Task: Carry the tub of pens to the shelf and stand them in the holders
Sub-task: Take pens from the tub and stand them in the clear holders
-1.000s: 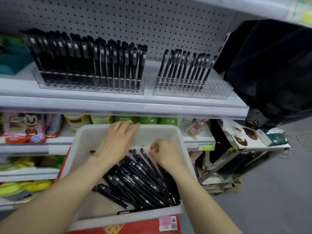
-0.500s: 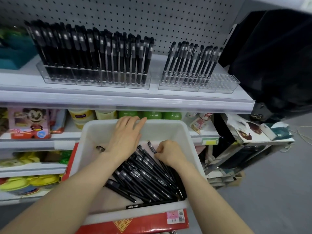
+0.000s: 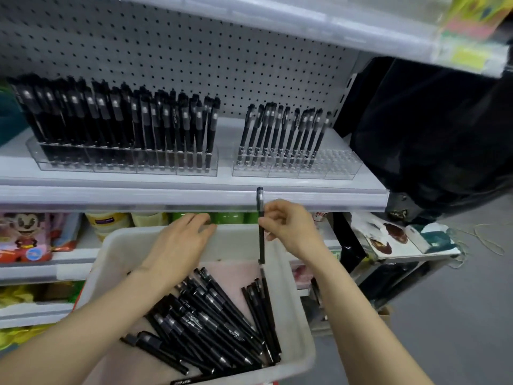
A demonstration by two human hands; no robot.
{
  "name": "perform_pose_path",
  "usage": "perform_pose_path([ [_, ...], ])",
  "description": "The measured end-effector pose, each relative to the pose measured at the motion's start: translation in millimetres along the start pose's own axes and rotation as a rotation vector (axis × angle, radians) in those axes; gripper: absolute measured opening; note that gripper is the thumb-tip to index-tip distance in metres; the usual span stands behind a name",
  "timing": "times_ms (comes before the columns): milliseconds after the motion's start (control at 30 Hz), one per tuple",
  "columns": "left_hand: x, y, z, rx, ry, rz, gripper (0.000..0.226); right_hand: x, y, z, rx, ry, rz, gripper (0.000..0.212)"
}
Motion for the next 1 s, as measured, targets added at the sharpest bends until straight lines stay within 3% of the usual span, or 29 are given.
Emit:
perform_pose_path([
  [133,-17,-39,39,-0.120,0.073,-0.015,0.051,25,-20,45,-0.095,-0.010,0.098,0.014],
  [267,-36,-92,69,-0.233,0.080,-0.040,0.059,44,-37,87,-0.199,-0.036,0.184,0.007],
  [633,-69,-174,61,-0.245,0.036,-0.020,0.054,77,-90,175,-0.558,0.003,0.399,0.009],
  [867,-72,-177,49,-0.292,0.015,0.002,0.069,67,-126,168,-0.464,0.042,0.399,0.004],
  [1000,-72,-178,47,-0.289,0.010,0.006,0.069,47,-137,158,-0.417,0.110,0.348,0.013],
])
Point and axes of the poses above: each hand's wrist, its own y-axis away from the middle knuckle, its own z-axis out of the back of the hand, x = y × z, the point moved 4 cm from there along -y, towards the middle knuckle, and after that the axes turned 14 degrees about -y, right-handed, at the moved point
